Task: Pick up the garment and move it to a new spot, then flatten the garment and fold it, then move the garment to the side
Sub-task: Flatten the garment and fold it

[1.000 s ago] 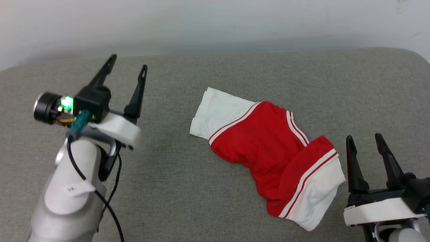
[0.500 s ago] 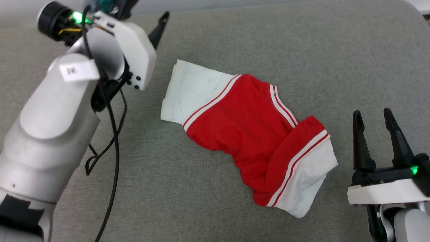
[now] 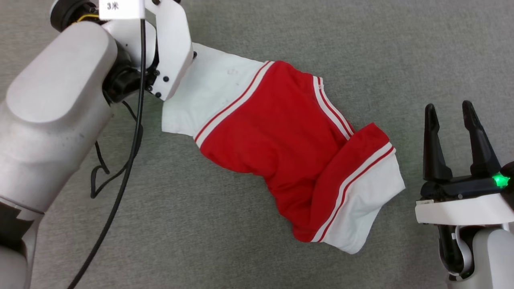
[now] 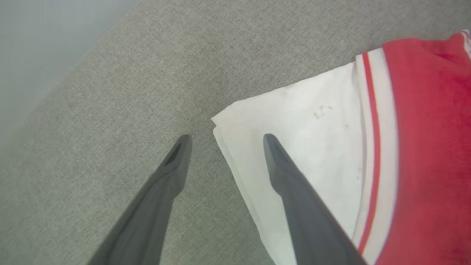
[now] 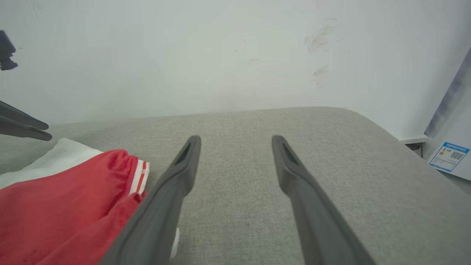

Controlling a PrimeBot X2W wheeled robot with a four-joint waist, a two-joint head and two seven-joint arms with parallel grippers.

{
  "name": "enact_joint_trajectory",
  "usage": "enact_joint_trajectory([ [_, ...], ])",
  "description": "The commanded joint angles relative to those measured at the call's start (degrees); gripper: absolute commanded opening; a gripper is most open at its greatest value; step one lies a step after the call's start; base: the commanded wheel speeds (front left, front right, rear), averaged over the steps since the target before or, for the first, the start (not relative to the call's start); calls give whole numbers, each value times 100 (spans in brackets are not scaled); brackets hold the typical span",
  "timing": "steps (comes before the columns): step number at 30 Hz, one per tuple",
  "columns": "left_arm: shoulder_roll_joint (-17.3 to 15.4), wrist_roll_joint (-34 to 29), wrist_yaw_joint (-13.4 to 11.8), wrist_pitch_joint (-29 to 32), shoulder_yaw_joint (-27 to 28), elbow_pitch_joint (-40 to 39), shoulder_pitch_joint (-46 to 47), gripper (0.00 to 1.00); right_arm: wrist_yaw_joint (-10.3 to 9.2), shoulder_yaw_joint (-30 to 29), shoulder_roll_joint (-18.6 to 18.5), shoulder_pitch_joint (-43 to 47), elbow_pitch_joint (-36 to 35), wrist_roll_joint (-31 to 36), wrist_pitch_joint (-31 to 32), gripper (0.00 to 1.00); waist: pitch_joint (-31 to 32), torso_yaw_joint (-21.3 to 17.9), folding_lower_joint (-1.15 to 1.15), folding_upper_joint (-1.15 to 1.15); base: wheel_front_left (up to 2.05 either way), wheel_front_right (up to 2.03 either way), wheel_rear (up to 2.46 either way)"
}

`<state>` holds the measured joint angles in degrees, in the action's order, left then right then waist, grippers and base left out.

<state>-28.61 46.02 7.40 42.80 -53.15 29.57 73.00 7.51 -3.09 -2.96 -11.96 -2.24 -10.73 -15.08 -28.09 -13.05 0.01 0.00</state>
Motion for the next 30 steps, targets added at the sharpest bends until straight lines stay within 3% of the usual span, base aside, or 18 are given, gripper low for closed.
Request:
enact_joint_trajectory([
  [1, -14, 34, -1, 35, -50, 17, 78, 100, -4, 9, 15, -85, -26, -34, -14, 100, -113, -105, -1, 0, 0, 0, 0],
  [15, -250, 421, -1, 455, -1385, 520, 65, 100, -4, 30, 16, -236, -56, -139, -14, 100, -421, -324, -1, 0, 0, 0, 0],
  [16, -256, 470, 0, 423, -1463, 505, 65, 69, -4, 21, 15, -236, -53, -138, -14, 100, -425, -315, -1, 0, 0, 0, 0],
  [17, -250, 502, 0, 319, -1503, 483, 86, 6, -4, 10, 15, -236, -48, -130, -14, 100, -423, -298, -1, 0, 0, 0, 0],
  [18, -246, 501, 0, 211, -1527, 488, 117, 0, -4, 10, 16, -238, -40, -117, -14, 100, -411, -279, -1, 0, 0, 0, 0],
  [30, -235, 419, -7, -1901, -1323, 894, 363, 0, -5, -363, 14, 118, 13, 310, -13, 100, 422, 236, -1, 0, 0, 0, 0],
])
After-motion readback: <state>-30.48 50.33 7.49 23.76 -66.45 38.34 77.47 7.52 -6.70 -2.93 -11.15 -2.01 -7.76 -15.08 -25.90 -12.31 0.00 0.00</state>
